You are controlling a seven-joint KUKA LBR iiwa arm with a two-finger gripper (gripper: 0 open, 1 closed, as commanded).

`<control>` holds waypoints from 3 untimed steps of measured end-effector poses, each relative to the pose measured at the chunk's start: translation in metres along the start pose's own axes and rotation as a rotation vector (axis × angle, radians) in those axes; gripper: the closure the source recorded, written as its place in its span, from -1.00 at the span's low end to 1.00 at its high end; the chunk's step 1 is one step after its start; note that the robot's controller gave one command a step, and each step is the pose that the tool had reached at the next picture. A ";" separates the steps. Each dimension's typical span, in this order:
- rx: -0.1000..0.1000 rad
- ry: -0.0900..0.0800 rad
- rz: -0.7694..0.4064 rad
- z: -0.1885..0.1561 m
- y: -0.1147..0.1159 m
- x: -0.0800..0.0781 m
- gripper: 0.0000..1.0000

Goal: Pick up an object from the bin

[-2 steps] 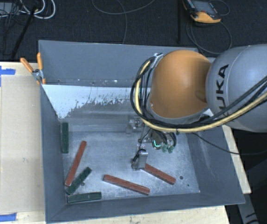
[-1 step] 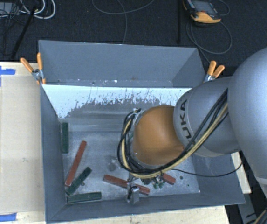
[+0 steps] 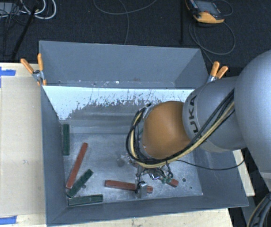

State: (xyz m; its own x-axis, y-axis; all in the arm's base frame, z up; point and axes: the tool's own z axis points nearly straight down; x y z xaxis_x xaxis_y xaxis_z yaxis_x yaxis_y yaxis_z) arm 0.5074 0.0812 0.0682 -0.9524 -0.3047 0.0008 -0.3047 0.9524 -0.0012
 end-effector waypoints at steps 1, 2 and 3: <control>-0.002 0.000 0.000 -0.001 0.002 0.000 1.00; -0.002 0.000 0.001 -0.001 0.002 0.000 -1.00; -0.002 0.001 0.003 -0.001 0.002 0.001 1.00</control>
Offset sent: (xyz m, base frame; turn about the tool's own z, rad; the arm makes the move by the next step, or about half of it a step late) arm 0.0000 0.0000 0.0000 0.0000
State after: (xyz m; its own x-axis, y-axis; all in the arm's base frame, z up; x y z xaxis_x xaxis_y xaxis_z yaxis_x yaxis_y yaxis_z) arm 0.5062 0.0832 0.0691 -0.9532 -0.3022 0.0016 -0.3022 0.9532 0.0010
